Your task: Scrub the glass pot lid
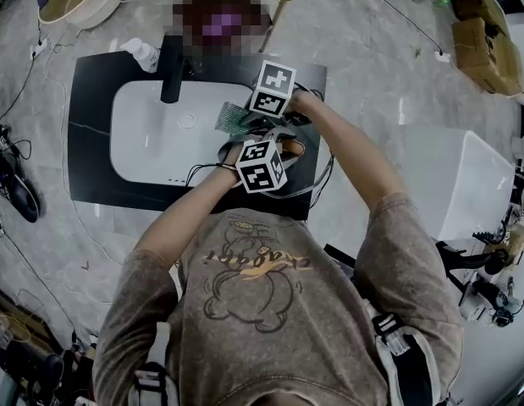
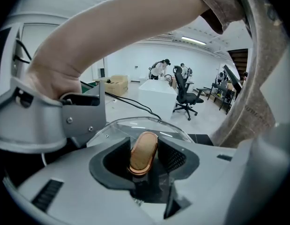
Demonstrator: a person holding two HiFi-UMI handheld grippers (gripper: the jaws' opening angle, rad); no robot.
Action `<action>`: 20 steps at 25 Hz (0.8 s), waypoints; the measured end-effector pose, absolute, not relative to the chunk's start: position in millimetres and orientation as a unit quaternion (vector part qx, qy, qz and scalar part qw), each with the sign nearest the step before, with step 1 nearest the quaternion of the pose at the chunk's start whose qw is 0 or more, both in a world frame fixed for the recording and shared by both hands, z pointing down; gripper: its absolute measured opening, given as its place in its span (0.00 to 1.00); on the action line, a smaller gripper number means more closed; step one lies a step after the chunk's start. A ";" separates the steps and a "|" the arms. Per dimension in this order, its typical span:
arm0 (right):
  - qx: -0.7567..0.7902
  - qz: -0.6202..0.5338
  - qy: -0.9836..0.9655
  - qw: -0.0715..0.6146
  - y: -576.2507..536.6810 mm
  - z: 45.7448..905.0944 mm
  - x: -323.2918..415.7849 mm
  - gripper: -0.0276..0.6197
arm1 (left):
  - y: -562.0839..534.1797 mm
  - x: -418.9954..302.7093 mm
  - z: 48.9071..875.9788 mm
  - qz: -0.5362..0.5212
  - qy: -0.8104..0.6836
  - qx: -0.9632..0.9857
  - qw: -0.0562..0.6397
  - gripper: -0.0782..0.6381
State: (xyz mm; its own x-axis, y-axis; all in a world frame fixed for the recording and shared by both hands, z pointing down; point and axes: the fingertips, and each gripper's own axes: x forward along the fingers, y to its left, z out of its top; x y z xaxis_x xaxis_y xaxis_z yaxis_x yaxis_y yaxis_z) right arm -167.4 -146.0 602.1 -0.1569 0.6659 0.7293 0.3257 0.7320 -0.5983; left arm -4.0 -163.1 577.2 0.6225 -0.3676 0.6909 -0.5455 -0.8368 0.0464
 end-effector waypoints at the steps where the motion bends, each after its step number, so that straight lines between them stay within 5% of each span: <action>1: -0.331 0.149 -0.745 0.559 -145.2 604.6 -168.2 0.18 | -162.3 -4.5 577.6 0.351 -0.255 0.892 0.126 0.37; 20: -0.216 0.187 -0.782 0.554 -212.4 616.7 -153.7 0.18 | -162.6 -5.7 576.9 0.341 -0.254 0.896 0.126 0.36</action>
